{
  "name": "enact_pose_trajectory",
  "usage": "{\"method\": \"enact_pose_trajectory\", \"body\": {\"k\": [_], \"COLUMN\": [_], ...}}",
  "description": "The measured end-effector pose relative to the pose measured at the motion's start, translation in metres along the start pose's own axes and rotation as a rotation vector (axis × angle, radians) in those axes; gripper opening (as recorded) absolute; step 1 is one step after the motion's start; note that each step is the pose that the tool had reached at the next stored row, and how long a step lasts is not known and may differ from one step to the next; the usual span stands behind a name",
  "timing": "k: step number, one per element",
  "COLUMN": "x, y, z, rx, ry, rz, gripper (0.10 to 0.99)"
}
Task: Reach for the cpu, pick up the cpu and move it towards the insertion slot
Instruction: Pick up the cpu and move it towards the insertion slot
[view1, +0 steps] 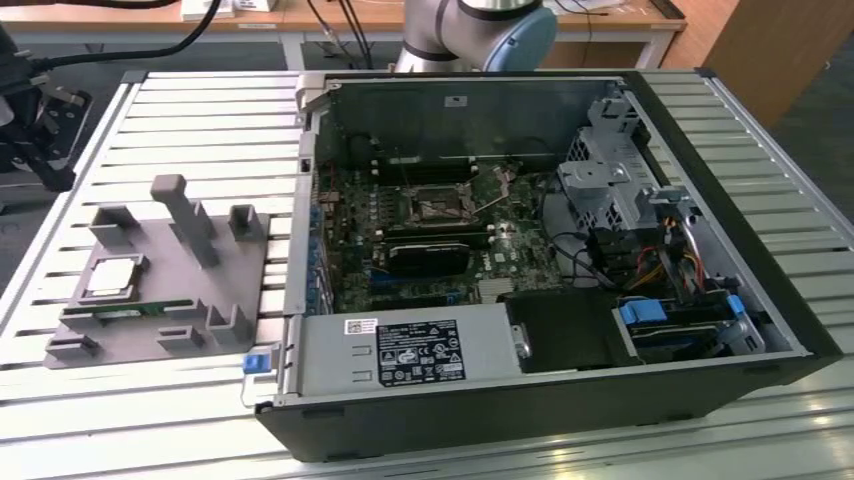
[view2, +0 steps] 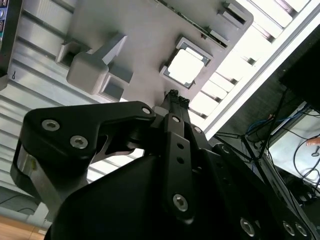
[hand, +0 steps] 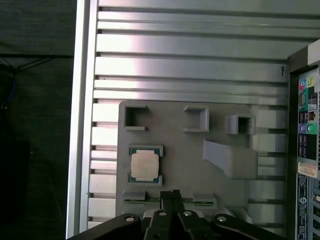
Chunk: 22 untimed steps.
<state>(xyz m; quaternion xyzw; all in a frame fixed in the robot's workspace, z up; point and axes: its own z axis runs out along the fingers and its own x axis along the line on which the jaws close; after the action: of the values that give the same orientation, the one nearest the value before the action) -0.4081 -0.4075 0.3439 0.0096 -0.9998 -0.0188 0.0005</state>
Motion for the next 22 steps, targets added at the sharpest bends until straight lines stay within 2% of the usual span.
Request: {"method": "enact_pose_trajectory", "body": {"k": [1,3,4,5,6,8,9,11,12,15,22], "x": [0.0001,0.0001,0.0001,0.0001,0.0,0.0001,0.0,0.0001,0.0002,0.0007,0.0009], "y": [-0.0001,-0.0002,-0.0005,-0.0008,-0.001,-0.0015,-0.0021,-0.0029,-0.0034,-0.0042,-0.0055], "z": [0.0008,0.002,0.0027,0.0032,0.0041,0.0071,0.0089,0.0125,0.0143,0.0214,0.0307], "rx": [0.0,0.0,0.0,0.0,0.0,0.0,0.0,0.0,0.0,0.0,0.0], "ry": [-0.0002,0.0,-0.0001,0.0,-0.0001,0.0001,0.0,0.0,-0.0001,-0.0001,0.0], "rz": [0.0,0.0,0.0,0.0,0.0,0.0,0.0,0.0,0.0,0.0,0.0], "gripper": [0.114,0.231,0.231,0.294,0.294,0.412,0.412,0.525,0.525,0.706,0.706]}}
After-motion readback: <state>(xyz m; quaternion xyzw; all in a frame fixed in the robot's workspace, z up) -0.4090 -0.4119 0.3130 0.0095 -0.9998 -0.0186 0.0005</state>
